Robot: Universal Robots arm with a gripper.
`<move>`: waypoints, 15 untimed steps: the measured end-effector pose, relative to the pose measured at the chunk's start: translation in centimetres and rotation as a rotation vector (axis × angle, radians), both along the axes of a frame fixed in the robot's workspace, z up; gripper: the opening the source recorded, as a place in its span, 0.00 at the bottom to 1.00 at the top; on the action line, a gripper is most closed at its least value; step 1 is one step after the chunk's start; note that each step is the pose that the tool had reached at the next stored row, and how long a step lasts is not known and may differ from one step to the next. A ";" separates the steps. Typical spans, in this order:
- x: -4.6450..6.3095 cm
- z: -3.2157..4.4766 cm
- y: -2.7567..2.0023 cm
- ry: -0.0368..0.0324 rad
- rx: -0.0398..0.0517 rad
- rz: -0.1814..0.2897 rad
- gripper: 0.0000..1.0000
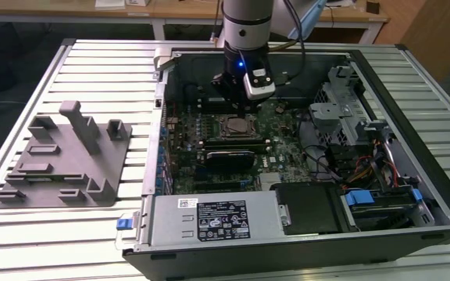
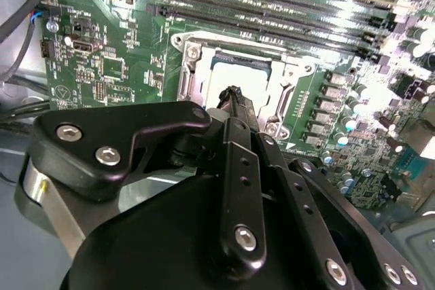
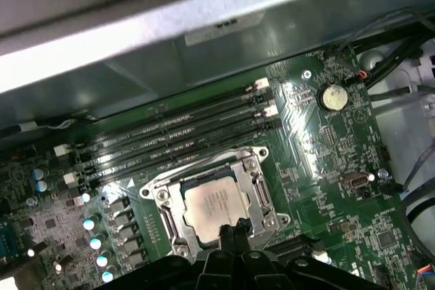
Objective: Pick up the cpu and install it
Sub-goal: 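Install the second cpu locking lever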
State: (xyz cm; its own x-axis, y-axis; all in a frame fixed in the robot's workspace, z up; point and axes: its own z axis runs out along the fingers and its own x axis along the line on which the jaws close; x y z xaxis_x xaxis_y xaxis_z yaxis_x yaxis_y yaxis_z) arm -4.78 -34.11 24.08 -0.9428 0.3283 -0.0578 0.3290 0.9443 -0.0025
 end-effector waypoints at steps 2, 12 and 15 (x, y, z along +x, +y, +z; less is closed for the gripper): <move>0.0 0.00 -0.31 0.0000 0.0001 0.000 0.11; 0.0 0.00 -1.87 0.0000 0.0000 0.000 0.11; 0.0 -0.01 -2.38 -0.0001 0.0001 0.000 0.11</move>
